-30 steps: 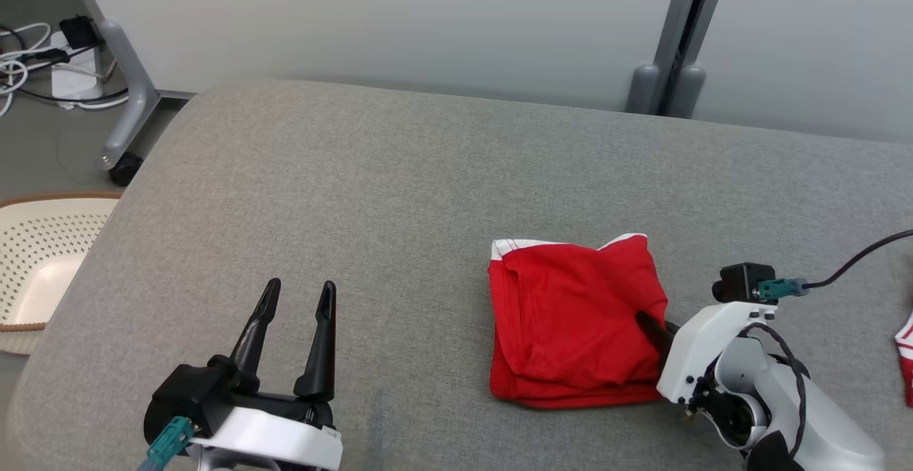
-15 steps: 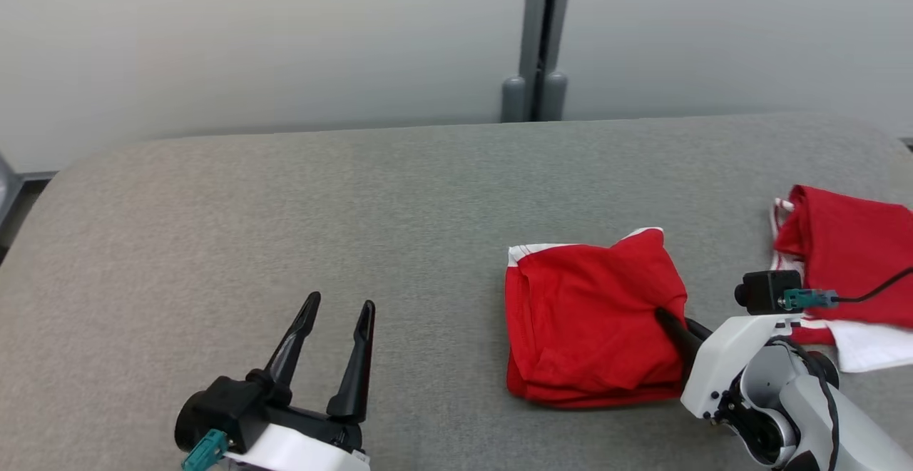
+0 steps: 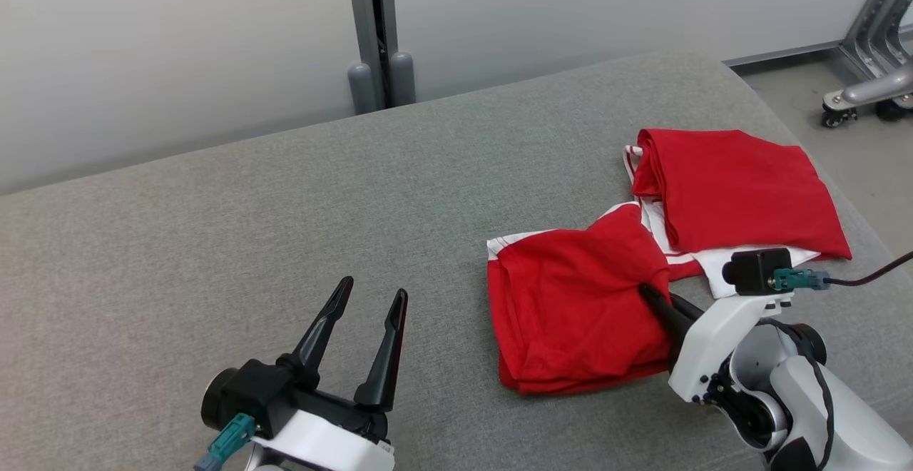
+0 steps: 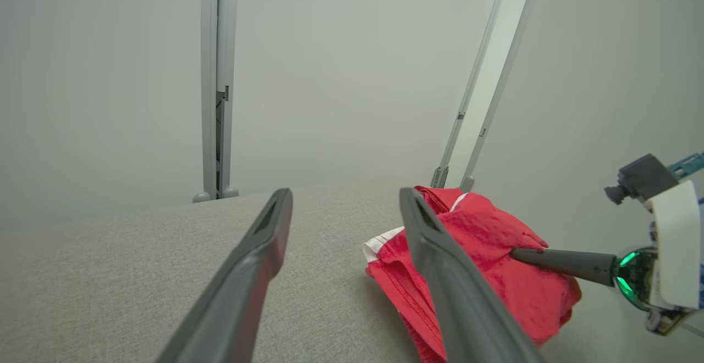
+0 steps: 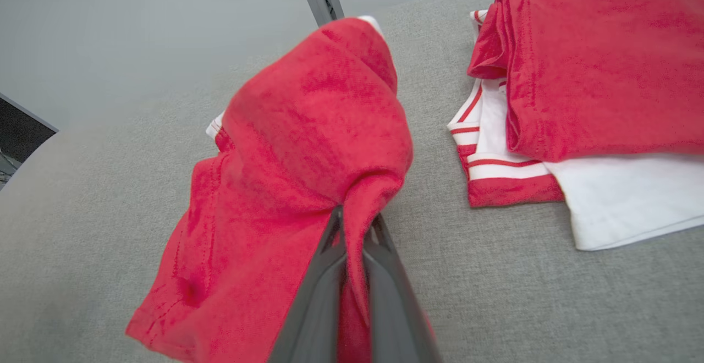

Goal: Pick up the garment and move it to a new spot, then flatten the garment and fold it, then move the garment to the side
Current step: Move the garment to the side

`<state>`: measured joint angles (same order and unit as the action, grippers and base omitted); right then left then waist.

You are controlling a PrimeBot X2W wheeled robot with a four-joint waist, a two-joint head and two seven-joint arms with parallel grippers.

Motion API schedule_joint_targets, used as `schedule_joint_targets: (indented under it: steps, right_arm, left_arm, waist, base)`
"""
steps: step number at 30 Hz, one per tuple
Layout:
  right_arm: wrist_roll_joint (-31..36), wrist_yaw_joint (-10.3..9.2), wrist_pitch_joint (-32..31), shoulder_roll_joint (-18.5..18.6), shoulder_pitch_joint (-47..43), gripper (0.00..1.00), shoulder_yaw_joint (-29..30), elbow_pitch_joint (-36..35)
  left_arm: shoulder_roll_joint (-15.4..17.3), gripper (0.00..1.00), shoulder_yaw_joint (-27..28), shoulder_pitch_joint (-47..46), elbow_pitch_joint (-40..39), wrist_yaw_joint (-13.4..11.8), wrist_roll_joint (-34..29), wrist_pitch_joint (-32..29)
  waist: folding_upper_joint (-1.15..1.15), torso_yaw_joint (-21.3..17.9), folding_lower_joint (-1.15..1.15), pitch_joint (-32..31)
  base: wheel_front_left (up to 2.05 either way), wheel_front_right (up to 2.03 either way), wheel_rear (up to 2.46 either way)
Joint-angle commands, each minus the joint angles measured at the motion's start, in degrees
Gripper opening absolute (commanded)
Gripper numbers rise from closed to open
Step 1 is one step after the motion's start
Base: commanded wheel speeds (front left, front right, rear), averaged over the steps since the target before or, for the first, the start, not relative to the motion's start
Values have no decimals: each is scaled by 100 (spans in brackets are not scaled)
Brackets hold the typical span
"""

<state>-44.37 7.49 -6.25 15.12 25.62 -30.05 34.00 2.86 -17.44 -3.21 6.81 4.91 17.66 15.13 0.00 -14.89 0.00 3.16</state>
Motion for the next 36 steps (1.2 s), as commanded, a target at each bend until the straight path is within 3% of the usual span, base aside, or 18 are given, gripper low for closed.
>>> schedule_joint_targets:
  steps: [1,10,20,28,34,35,36]
  right_arm:
    - [12,1,33,-7,108,0,-7,-43]
    - [-12,0,51,203,954,0,-38,127]
    - [184,0,-49,1067,1852,0,-10,892]
    - [510,-1,12,1489,2219,0,-75,1362]
    - [824,0,187,1330,2449,0,-40,2005]
    - [840,0,229,1307,2452,27,-38,2099]
    - [871,0,278,1292,2456,47,-48,2189]
  left_arm:
    - [27,100,11,-110,13,1,-18,-5]
    - [127,100,-34,-257,15,26,-48,-32]
    - [252,100,-69,-474,-95,39,-49,-134]
    - [295,100,-62,-517,-118,-1,-24,-133]
    - [288,100,-120,-608,-96,-6,-8,-171]
    - [284,100,-136,-619,-85,-4,-3,-174]
    - [279,100,-151,-640,-77,0,1,-174]
  waist:
    - [0,-122,0,118]
    - [0,-95,0,472]
    - [0,169,0,966]
    - [0,213,0,1121]
    - [0,225,0,1147]
    - [0,236,0,1138]
    - [0,253,0,1125]
  base:
    - [0,0,0]
    - [0,0,0]
    - [0,0,0]
    - [0,0,0]
    - [0,0,0]
    - [0,0,0]
    - [0,0,0]
